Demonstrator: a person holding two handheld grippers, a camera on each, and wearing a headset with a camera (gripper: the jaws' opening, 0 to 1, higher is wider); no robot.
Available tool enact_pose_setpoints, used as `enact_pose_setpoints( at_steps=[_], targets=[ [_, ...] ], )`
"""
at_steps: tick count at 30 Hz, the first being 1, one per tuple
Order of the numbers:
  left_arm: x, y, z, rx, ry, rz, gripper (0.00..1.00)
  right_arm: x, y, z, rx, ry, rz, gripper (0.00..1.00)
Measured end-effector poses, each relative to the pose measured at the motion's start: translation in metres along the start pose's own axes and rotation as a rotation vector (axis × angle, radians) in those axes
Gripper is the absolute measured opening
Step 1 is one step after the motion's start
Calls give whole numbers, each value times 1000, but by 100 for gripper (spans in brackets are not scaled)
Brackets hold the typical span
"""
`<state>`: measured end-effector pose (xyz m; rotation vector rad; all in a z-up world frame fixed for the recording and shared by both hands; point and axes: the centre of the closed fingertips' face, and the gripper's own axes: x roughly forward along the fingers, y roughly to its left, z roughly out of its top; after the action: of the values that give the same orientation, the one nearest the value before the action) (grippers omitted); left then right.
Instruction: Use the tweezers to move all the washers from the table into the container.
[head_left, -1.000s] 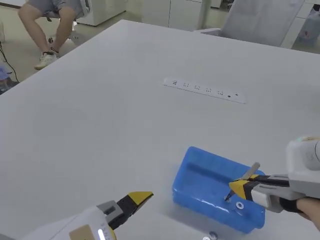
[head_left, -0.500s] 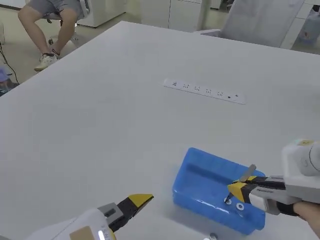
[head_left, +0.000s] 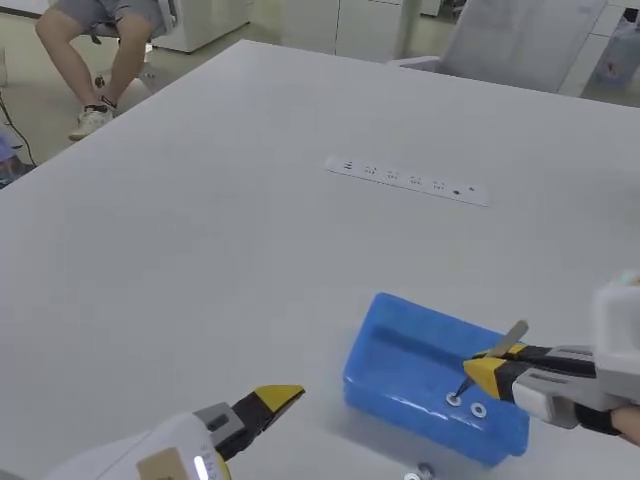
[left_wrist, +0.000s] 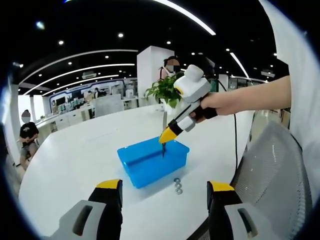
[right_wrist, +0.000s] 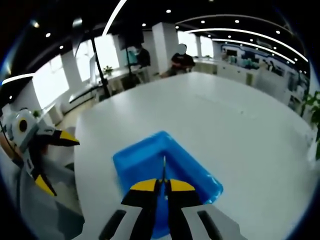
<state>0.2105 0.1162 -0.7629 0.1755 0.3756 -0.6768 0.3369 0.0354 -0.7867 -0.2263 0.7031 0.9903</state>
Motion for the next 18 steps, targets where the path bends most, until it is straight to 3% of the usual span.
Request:
enact_pose_setpoints(
  at_steps=[11,18],
  targets=[
    [0,-1,-1,-1,5,-4,67,-26,24,21,-23,-67,19,4],
    [0,-2,-3,1,14,-9,67,-38,56,30,-66,-89,104,4]
  ],
)
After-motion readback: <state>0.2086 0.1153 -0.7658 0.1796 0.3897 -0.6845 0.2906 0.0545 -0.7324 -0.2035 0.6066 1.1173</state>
